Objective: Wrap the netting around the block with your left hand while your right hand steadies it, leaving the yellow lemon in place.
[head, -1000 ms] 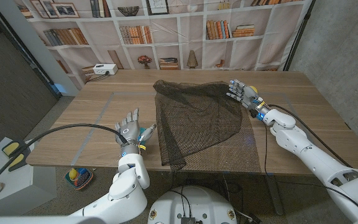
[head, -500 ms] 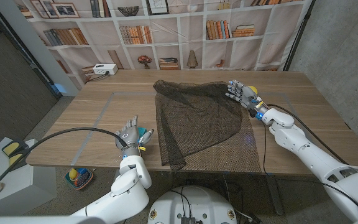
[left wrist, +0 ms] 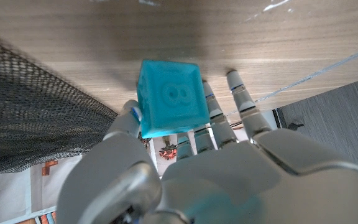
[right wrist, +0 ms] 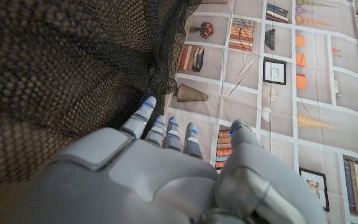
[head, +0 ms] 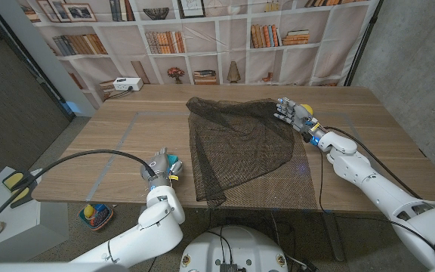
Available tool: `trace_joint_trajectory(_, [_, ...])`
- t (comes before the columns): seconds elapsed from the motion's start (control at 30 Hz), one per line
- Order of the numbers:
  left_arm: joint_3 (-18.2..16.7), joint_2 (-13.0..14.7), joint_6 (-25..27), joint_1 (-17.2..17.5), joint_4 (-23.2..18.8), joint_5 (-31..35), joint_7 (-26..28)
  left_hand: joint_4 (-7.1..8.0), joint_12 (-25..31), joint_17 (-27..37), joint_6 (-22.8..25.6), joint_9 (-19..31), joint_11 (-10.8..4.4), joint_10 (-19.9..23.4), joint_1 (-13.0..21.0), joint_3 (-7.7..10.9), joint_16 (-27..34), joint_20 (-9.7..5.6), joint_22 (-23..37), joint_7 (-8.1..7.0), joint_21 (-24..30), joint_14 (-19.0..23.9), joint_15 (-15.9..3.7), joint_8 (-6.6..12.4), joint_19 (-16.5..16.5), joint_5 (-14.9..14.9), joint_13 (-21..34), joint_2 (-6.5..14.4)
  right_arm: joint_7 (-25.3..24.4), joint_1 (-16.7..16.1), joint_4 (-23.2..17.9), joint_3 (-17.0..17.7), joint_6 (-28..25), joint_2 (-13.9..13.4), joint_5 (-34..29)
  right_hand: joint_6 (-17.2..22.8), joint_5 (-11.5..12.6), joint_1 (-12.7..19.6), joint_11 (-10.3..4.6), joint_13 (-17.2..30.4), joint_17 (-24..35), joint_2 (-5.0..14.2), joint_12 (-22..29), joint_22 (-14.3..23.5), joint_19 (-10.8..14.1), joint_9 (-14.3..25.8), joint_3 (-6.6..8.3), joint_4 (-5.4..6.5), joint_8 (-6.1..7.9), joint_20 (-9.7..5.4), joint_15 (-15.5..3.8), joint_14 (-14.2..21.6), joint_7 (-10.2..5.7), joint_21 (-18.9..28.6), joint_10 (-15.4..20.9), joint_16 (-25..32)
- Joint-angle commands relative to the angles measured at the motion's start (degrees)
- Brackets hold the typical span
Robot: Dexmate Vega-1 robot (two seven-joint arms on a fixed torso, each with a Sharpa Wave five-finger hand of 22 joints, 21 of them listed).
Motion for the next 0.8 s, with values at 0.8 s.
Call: trace_joint_trajectory(0.8, [-0.05,-11.46,1.41,-0.3,11.98,30.61,-16.36,3.44,20.39,15.23,35.87,5.17,-0.77,28.1,35.67,4.51,17.29,-14.95,3.18,9.17,25.67,32.63,-9.56,7.61,21.0,-0.23,11.83,6.81,1.51,2.92,5.58,-0.31,0.12,1.83,-0.15,0.55,0.27,-0.44,0.06,0.15,0.39,-0.32,0.07,0.29,0.37,0.18,0.31,0.18,0.05,0.11,0.53,0.24,0.12,-0.05,0.75,0.14])
